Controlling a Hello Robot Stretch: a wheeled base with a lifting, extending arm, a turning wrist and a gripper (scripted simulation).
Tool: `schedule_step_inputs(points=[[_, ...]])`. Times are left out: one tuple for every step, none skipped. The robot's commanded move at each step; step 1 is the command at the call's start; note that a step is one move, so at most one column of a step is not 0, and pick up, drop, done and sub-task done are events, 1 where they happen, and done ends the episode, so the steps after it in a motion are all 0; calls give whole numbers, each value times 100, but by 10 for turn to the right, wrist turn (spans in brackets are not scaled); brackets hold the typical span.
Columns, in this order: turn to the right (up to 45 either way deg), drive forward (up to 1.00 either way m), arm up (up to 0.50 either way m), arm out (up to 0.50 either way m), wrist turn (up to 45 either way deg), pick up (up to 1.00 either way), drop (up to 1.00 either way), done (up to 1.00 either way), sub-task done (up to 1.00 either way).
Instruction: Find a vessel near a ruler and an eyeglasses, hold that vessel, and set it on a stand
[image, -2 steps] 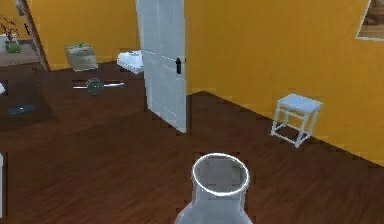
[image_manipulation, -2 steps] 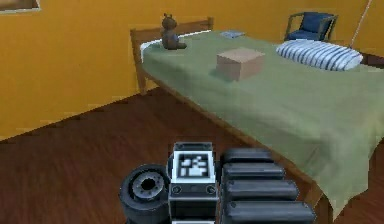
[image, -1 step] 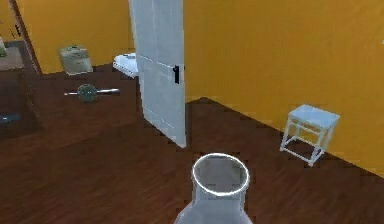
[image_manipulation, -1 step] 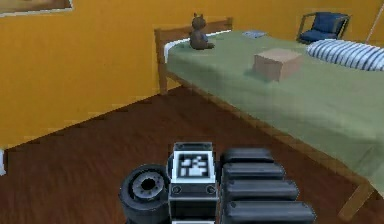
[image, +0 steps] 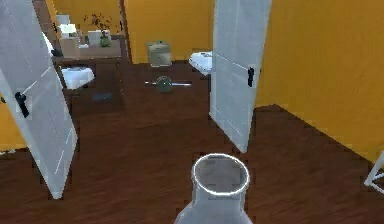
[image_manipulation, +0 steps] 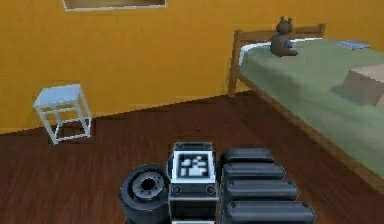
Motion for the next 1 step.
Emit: schedule_step_inputs(points=[[0, 100, 0, 0, 0, 0, 0, 0, 0]])
